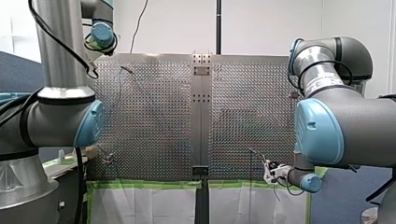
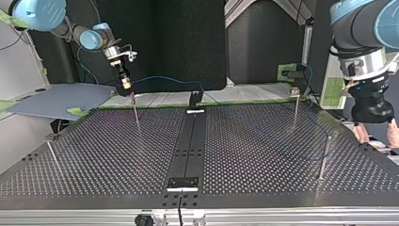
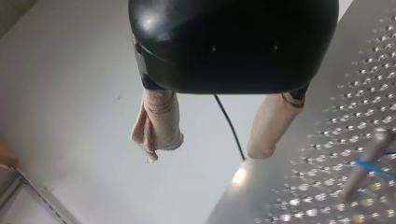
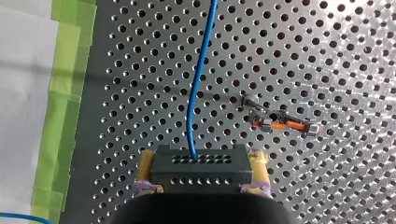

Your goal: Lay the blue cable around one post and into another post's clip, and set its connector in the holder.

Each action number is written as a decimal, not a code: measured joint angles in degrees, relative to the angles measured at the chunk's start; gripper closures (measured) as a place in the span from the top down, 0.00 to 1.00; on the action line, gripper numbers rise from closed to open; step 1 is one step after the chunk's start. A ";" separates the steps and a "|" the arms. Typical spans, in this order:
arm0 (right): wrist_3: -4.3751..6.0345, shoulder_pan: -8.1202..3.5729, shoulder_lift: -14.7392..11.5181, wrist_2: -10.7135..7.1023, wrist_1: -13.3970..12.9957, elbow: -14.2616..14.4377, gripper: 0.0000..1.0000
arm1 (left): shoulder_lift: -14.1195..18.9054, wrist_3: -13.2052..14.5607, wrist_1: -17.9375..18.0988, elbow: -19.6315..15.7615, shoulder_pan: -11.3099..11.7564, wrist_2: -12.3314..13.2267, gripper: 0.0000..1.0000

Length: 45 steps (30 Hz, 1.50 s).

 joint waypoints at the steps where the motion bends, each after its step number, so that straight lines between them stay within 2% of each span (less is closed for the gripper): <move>1: 0.02 0.00 0.00 0.00 -0.02 0.00 0.00 | 0.13 0.71 -0.72 0.70 -0.12 -0.30 1.00; 3: 0.06 0.00 0.00 0.07 -0.03 0.00 0.00 | 0.50 1.76 -1.76 1.75 -0.26 -0.19 1.00; 16: 0.11 0.08 0.00 0.27 -0.04 0.00 0.00 | 2.12 8.75 -8.76 8.74 -0.61 4.90 1.00; 22: 0.11 0.09 0.00 0.29 -0.10 -0.01 0.00 | 1.88 11.77 -11.79 11.75 -0.90 5.72 1.00; 31: 0.11 0.26 0.00 0.36 -0.17 -0.01 0.00 | 0.59 15.95 -15.96 15.30 -1.59 5.32 1.00; 40: 0.11 0.42 0.00 0.52 -0.20 -0.01 0.00 | -0.07 20.20 -20.13 14.84 -2.24 1.62 1.00; 45: 0.13 0.44 0.00 0.65 -0.27 -0.01 0.00 | -0.15 22.58 -20.57 14.21 -2.33 0.46 1.00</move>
